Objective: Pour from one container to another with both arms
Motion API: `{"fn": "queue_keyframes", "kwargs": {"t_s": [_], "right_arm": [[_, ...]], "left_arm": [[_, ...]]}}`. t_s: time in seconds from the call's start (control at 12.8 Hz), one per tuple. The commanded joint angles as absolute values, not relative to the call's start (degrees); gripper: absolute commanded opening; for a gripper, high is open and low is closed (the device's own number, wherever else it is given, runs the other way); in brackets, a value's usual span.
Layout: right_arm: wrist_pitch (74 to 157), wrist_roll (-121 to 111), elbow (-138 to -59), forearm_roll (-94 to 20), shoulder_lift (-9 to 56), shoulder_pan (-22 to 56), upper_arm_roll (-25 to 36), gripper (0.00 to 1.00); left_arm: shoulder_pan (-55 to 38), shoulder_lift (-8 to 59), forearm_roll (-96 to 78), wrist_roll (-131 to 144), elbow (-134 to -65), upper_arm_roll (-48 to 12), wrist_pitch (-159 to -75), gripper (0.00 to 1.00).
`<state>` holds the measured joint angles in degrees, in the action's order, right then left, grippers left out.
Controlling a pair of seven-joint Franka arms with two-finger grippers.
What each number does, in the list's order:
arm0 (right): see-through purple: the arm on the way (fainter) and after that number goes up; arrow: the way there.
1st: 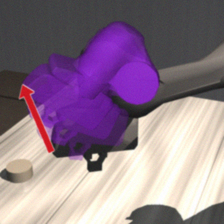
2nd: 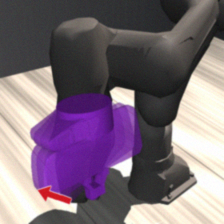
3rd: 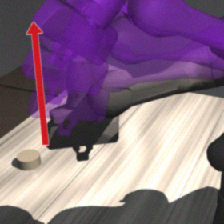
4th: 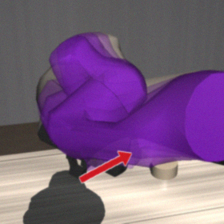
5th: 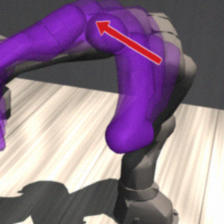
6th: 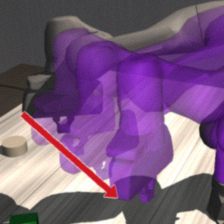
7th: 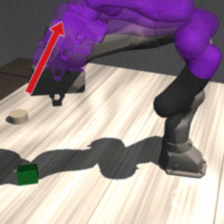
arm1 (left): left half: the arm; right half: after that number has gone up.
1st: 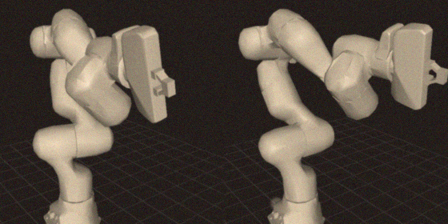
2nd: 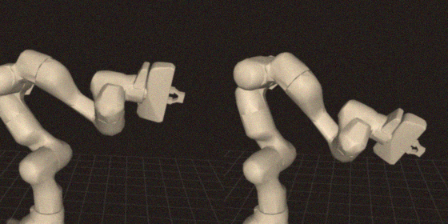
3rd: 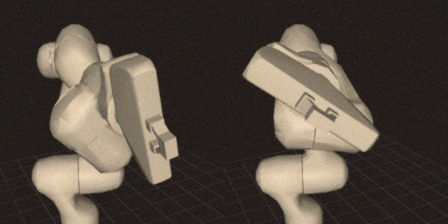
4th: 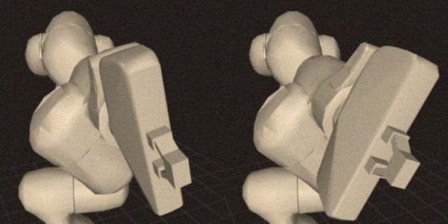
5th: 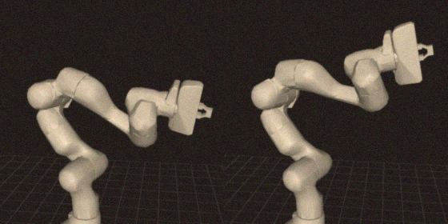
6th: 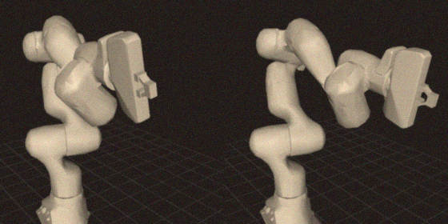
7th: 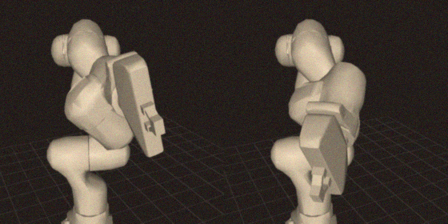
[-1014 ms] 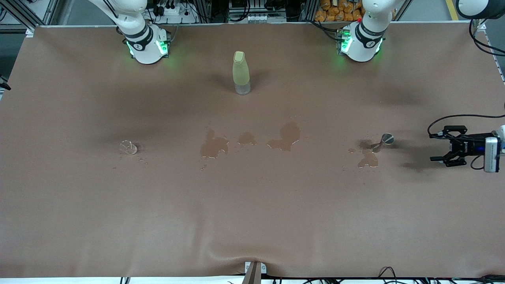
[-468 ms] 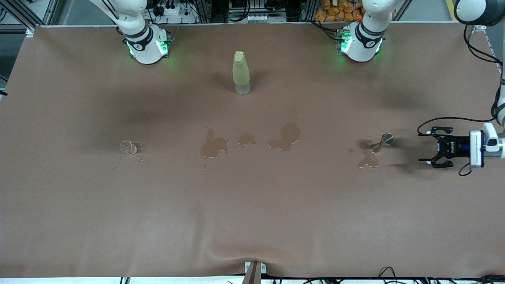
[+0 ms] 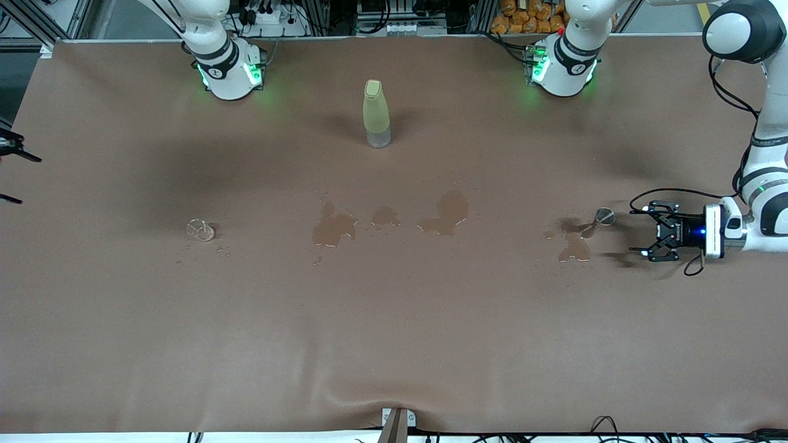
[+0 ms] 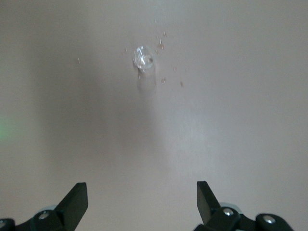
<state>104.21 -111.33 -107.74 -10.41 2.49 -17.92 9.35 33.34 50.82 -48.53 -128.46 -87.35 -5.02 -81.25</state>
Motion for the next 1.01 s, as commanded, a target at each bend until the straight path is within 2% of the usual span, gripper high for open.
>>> {"fn": "queue_keyframes", "kwargs": {"t_s": [0.0,0.39,0.94], "right_arm": [[106.43,-118.19,-112.66,-17.55,2.55,-16.61,11.69,1.00],[106.26,-132.25,-116.62,-31.26,8.16,-16.61,14.15,1.00],[104.33,-149.92,-119.44,-46.65,18.80,-16.79,15.64,1.00]], "left_arm": [[32.44,51.06,-51.06,-130.42,-86.49,-4.92,-81.38,1.00],[31.20,51.24,-53.96,-134.21,-87.10,-5.01,-83.14,1.00],[31.55,51.42,-53.09,-137.90,-90.00,-4.92,-81.21,1.00]]}}
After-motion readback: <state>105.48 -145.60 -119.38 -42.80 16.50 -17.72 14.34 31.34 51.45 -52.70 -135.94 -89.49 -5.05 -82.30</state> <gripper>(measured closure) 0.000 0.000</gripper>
